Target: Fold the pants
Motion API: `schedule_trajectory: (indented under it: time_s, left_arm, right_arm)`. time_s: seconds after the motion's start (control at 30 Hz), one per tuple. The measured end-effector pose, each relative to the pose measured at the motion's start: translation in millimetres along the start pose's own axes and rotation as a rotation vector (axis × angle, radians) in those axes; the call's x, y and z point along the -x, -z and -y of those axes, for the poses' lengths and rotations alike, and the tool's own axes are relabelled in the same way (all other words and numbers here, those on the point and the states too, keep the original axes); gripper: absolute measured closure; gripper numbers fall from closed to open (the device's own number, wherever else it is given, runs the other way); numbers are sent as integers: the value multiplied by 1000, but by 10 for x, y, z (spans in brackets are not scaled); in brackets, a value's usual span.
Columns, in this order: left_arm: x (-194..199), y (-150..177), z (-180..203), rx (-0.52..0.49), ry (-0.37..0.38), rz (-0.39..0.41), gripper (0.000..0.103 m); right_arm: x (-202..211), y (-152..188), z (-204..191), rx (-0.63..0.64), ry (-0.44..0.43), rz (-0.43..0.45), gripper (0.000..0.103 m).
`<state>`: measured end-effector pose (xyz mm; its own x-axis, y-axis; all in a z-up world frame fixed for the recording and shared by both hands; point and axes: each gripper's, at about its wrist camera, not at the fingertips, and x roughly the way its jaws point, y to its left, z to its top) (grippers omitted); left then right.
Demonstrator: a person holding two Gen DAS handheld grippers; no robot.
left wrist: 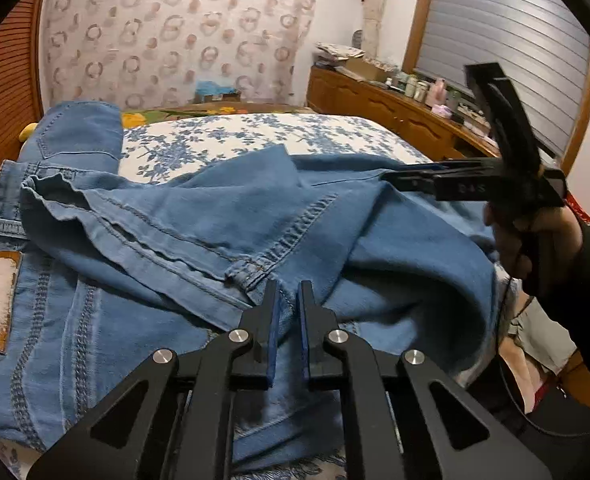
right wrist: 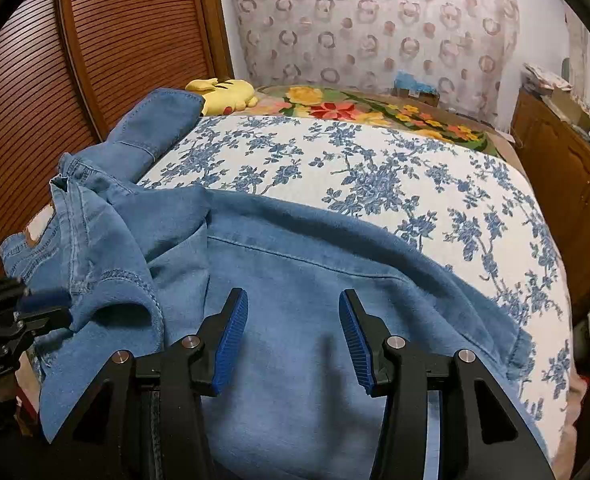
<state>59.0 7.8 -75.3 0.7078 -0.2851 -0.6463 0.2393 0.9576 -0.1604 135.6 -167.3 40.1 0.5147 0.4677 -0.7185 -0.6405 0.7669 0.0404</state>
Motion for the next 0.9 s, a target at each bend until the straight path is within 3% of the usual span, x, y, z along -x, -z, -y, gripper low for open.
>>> schedule_trajectory:
  time_s: [0.27, 0.57, 0.8, 0.9]
  left_arm:
    - [736, -3, -199, 15, -60, 128, 98]
    - [1557, 189, -850, 89, -215, 213, 98]
    - [1543, 367, -1055, 136, -235, 165, 97]
    - [1515, 376, -1107, 151, -258, 158, 91]
  right_arm:
    - [-60, -13, 107, -13, -22, 43, 54]
    - [-118, -81, -91, 20, -63, 54, 54]
    - [-249, -90, -242, 34, -91, 44, 54]
    - [-301, -83, -280, 40, -91, 39, 54]
